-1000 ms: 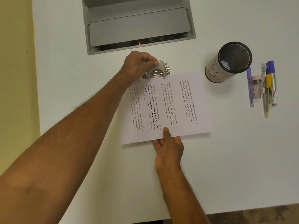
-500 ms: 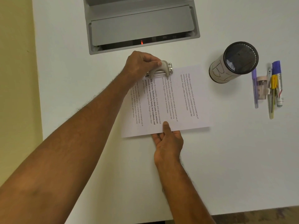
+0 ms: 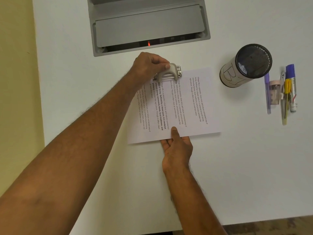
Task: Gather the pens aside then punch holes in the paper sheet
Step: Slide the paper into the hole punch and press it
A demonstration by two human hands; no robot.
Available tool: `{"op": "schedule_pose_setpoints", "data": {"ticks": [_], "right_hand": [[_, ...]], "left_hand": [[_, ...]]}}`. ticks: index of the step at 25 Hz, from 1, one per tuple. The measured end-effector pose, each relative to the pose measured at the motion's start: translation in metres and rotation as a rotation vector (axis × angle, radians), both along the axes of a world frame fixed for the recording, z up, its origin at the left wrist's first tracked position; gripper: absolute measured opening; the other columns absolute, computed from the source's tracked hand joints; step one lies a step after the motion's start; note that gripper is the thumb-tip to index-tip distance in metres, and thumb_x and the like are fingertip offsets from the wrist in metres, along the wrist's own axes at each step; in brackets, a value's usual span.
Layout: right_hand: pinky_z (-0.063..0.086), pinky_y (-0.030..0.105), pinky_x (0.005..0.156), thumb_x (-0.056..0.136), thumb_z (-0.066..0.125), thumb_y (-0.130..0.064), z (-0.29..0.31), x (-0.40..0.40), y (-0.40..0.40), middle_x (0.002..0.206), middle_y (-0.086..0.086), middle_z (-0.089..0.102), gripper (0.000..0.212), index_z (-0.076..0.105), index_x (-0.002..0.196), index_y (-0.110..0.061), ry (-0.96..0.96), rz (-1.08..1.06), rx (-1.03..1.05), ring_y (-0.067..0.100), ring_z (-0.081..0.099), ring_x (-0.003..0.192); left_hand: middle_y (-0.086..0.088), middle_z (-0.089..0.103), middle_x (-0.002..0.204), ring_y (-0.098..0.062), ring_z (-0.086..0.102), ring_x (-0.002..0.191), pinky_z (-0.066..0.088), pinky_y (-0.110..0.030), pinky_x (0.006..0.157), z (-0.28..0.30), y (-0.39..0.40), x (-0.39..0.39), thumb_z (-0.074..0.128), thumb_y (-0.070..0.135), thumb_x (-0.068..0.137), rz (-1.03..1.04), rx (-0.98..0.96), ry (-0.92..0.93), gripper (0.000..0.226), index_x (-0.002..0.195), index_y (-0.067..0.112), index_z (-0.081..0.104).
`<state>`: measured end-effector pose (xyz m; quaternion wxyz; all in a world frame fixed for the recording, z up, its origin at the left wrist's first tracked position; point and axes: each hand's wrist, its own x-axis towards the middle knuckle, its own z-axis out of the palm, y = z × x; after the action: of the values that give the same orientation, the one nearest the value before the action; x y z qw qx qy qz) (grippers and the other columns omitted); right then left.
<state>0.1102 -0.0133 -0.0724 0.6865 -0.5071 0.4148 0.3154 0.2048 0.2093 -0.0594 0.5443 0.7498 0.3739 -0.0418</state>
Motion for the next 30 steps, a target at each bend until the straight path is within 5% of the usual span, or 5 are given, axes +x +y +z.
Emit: {"op": "schedule_pose_setpoints", "data": {"ticks": [5,12,19,26,30], "right_hand": [[0.064,0.027,0.064,0.100,0.068,-0.012,0.002,0.001,0.000,0.103,0.003,0.079,0.022,0.066,0.121,-0.017,0.010,0.013,-0.009,0.012,0.079,0.078],[0.063,0.025,0.062,0.099,0.069,-0.012,0.004,0.003,0.001,0.103,0.004,0.079,0.016,0.068,0.114,-0.019,0.026,0.008,-0.013,0.012,0.080,0.079],[0.063,0.025,0.062,0.099,0.069,-0.011,0.003,0.003,0.002,0.095,0.001,0.082,0.016,0.068,0.114,-0.016,0.037,0.003,-0.019,0.012,0.080,0.079],[0.063,0.026,0.063,0.099,0.070,-0.012,0.003,0.002,0.000,0.097,0.001,0.081,0.015,0.069,0.111,-0.020,0.045,0.017,-0.018,0.013,0.080,0.080],[0.063,0.026,0.063,0.099,0.069,-0.011,0.002,0.003,-0.001,0.101,0.005,0.080,0.017,0.067,0.115,-0.016,0.051,0.002,-0.002,0.013,0.080,0.079]], "left_hand": [[0.001,0.074,0.122,-0.015,0.066,0.113,0.053,-0.037,0.104,0.006,0.005,0.012,0.077,0.028,0.094,-0.053,0.036,0.102,0.028,0.121,0.019,0.077],[0.001,0.073,0.117,-0.017,0.067,0.109,0.048,-0.023,0.080,0.004,0.007,0.013,0.070,0.034,0.098,-0.179,0.171,0.156,0.023,0.116,0.021,0.077],[-0.004,0.066,0.128,-0.027,0.056,0.126,0.048,-0.052,0.108,0.004,0.006,0.017,0.065,0.043,0.100,-0.278,0.318,0.254,0.017,0.102,0.026,0.066],[-0.005,0.063,0.123,-0.025,0.050,0.121,0.042,-0.044,0.098,0.006,0.002,0.019,0.061,0.045,0.102,-0.316,0.417,0.307,0.020,0.101,0.026,0.056],[-0.006,0.063,0.129,-0.027,0.052,0.126,0.046,-0.050,0.107,0.010,0.001,0.017,0.062,0.044,0.102,-0.305,0.410,0.305,0.019,0.103,0.026,0.057]]}}
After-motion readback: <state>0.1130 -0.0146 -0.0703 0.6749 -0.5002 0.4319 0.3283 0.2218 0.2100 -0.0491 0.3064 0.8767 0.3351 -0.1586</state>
